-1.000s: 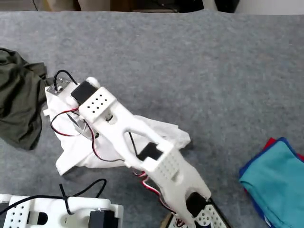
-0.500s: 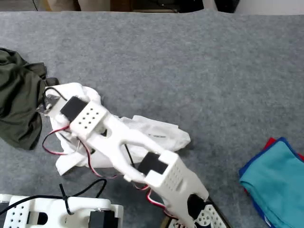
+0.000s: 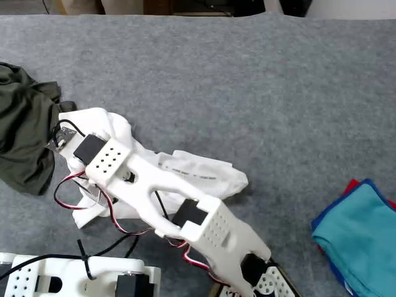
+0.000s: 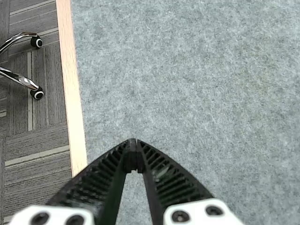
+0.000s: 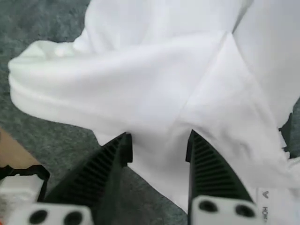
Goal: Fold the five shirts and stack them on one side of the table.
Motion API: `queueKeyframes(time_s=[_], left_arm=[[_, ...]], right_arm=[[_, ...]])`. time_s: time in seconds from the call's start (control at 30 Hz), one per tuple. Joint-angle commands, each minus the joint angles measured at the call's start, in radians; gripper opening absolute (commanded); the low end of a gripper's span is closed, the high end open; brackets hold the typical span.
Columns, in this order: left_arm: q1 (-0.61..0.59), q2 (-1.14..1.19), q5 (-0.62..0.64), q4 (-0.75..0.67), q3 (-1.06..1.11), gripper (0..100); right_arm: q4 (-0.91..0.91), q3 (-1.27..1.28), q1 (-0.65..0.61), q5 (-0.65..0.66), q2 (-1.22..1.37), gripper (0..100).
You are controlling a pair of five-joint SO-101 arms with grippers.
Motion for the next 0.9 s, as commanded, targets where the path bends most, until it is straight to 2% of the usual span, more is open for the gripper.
queueKeyframes(time_s=[0.0, 0.37, 0.5, 0.67, 0.87], left_arm=[[-0.002, -0.012, -0.006, -0.018, -0.002, 2], [-0.002, -0.012, -0.032, -0.018, 0.0, 2], [-0.002, -0.012, -0.032, -0.018, 0.0, 2], [0.071, -0.012, -0.032, -0.018, 0.043, 2], [0.247, -0.012, -0.028, -0.017, 0.058, 2]], right_arm=[[-0.032, 0.001, -0.005, -0.026, 0.007, 13.7], [-0.031, -0.001, -0.004, -0.031, 0.008, 1.6], [0.025, -0.042, 0.013, -0.031, 0.008, 0.8], [0.13, -0.283, 0.148, -0.031, 0.007, 0.6], [0.144, -0.59, 0.426, -0.023, -0.03, 0.5]])
